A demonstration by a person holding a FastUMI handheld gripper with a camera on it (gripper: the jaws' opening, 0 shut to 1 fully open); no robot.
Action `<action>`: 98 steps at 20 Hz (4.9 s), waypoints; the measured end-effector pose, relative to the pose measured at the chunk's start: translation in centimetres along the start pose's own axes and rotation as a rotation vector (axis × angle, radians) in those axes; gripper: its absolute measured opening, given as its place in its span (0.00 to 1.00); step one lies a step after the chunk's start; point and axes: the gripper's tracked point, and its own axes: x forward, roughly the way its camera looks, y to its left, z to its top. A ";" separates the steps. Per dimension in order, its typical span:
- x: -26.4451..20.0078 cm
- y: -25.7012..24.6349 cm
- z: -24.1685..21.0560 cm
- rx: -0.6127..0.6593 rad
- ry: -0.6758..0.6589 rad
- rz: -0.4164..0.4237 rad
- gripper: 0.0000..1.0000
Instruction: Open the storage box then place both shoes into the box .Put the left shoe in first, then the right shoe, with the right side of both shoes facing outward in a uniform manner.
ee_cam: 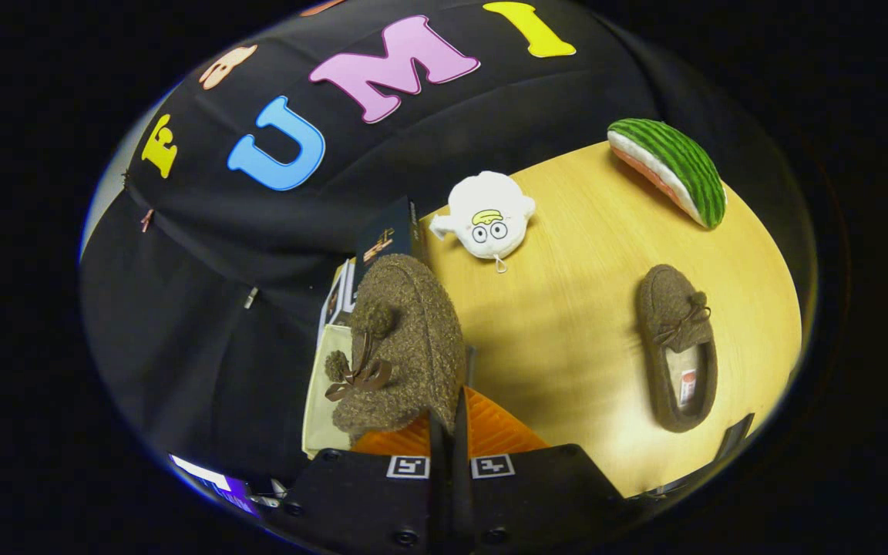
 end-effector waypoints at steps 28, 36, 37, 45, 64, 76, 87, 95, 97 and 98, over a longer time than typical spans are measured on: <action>17.4 11.3 -12.5 0.169 0.208 -0.097 0.38; 13.2 15.3 -11.5 0.040 0.193 0.054 0.98; 12.5 15.1 -10.8 0.010 0.162 0.063 0.98; 4.0 7.6 -4.5 -0.412 -0.120 -0.046 0.98; -7.1 -18.3 2.0 -0.443 -0.198 -0.357 0.99; -3.2 -28.3 1.6 -0.401 -0.023 -0.288 0.99; 1.3 -34.0 1.4 -0.413 0.123 -0.351 0.99; 4.3 -33.3 1.1 -0.399 0.166 -0.334 0.57; 4.0 -33.8 1.6 -0.340 0.164 -0.362 0.35; 4.2 -34.0 1.8 -0.302 0.157 -0.368 0.26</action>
